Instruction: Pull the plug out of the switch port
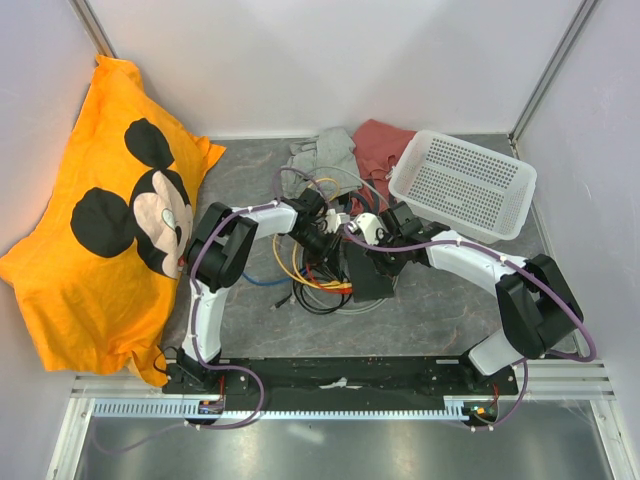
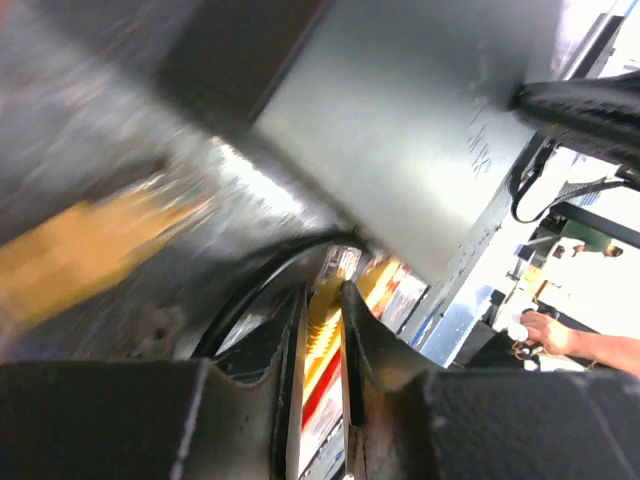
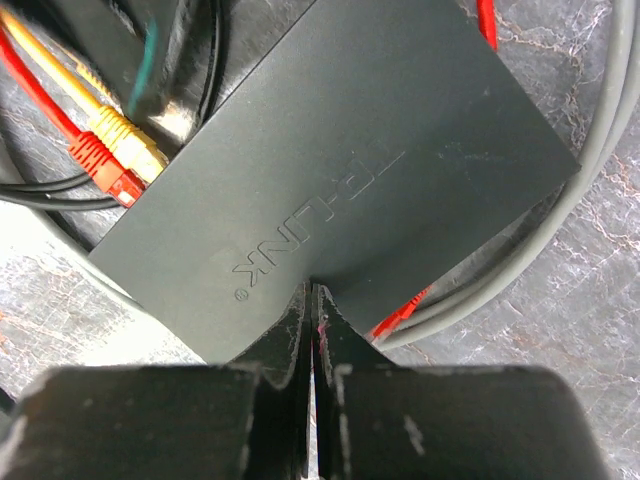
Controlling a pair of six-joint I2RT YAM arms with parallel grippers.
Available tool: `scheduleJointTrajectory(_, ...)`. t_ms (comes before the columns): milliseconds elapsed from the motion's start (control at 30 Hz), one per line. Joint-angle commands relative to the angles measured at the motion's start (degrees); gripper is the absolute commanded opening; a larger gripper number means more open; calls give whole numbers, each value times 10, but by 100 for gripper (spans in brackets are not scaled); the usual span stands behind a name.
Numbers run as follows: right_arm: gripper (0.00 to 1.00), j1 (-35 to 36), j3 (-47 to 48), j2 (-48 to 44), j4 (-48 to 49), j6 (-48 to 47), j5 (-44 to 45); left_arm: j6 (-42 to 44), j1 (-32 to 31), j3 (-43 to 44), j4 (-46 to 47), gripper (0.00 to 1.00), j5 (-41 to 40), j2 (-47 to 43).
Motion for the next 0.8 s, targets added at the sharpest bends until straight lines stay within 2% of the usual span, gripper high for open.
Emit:
scheduleJointTrajectory(0,0,-3,-29,27,-34,-21,57,40,21,-40,-7,2,-159,21)
scheduleJointTrajectory(400,0,0,-30,27,-32,-21,55,71,22,-28,-10,2,-151,2)
scheduleJointTrajectory(767,0,1,-34,30,-27,-22,50,252,22,69,-106,2,-207,-52)
